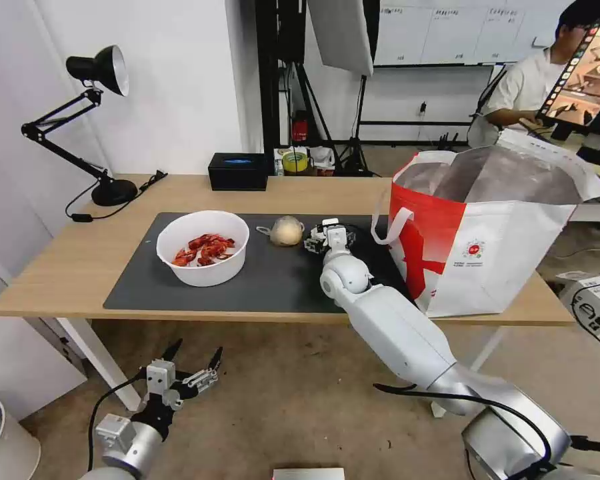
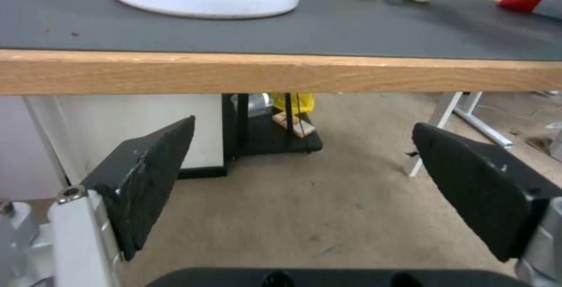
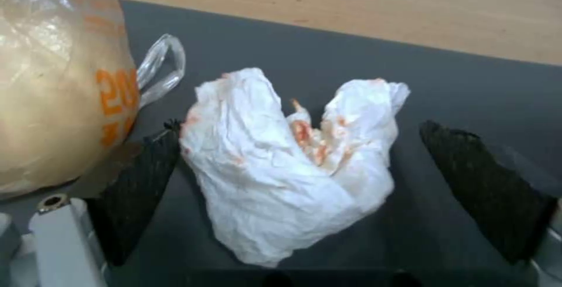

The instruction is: Pick up the trash from the table and place it into the takeout bag.

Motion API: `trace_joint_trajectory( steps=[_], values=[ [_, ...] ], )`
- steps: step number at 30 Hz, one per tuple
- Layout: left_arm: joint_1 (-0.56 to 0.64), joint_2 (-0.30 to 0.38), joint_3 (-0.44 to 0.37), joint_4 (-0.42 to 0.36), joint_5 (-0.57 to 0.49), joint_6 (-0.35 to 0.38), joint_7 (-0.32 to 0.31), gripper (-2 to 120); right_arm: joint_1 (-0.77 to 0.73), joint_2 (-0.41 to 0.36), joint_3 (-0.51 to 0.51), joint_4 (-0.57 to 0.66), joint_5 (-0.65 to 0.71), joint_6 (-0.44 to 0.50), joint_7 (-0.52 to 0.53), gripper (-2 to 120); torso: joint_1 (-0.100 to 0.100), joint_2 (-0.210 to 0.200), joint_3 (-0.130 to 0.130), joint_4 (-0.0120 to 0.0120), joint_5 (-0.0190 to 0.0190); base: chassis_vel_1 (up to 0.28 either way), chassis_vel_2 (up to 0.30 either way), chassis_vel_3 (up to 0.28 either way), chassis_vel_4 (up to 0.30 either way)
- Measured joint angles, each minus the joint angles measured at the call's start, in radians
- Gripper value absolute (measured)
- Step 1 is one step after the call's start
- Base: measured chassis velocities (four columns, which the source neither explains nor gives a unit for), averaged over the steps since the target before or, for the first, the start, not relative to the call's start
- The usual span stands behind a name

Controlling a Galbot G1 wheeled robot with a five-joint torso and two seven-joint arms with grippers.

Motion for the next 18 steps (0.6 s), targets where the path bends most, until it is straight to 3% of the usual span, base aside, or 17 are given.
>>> trace_joint_trajectory(
  steps=[8,18],
  values=[
    [0.001,0.002,0.000,-0.004,0.000,0.000,0.000,100,0.007,0.007,-0.001,-0.008,0.010,-0.002,-0.006,98,0.000,0.000,0.000,0.0000,0.0000,0.000,0.000,0.000,0.000],
    [0.007,0.003,-0.002,-0.009,0.000,0.000,-0.001,100,0.004,0.003,-0.005,0.001,0.041,-0.021,0.005,64,0.000,0.000,0.000,0.0000,0.0000,0.000,0.000,0.000,0.000]
  ],
)
